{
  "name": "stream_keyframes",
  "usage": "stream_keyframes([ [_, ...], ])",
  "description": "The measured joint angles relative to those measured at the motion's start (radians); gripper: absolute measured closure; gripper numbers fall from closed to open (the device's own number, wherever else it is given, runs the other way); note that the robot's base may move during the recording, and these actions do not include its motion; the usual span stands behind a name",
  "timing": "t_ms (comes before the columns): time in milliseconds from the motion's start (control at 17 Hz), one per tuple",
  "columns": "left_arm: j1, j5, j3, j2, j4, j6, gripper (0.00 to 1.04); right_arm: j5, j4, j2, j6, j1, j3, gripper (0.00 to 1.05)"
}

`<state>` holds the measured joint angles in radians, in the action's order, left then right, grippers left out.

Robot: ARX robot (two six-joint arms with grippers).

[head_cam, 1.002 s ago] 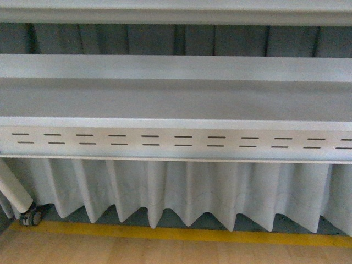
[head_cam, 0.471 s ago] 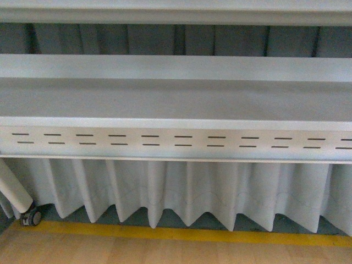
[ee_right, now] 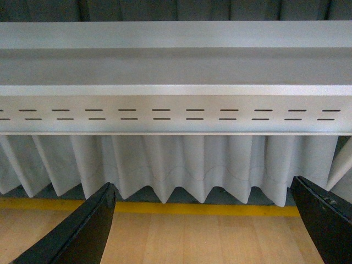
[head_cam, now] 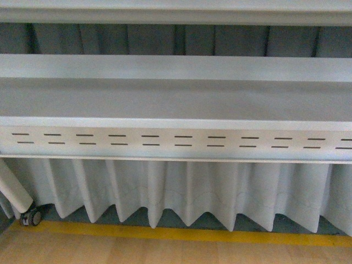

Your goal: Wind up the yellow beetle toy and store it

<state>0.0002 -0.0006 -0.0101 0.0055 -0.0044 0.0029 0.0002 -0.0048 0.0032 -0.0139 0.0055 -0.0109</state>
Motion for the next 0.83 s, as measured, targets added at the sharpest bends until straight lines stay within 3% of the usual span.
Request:
stream_keyframes([
  [825, 0.000, 0.000, 0.000, 0.000, 0.000, 0.000, 0.07, 0.000, 0.000, 0.000, 0.000, 0.000, 0.000, 0.07],
])
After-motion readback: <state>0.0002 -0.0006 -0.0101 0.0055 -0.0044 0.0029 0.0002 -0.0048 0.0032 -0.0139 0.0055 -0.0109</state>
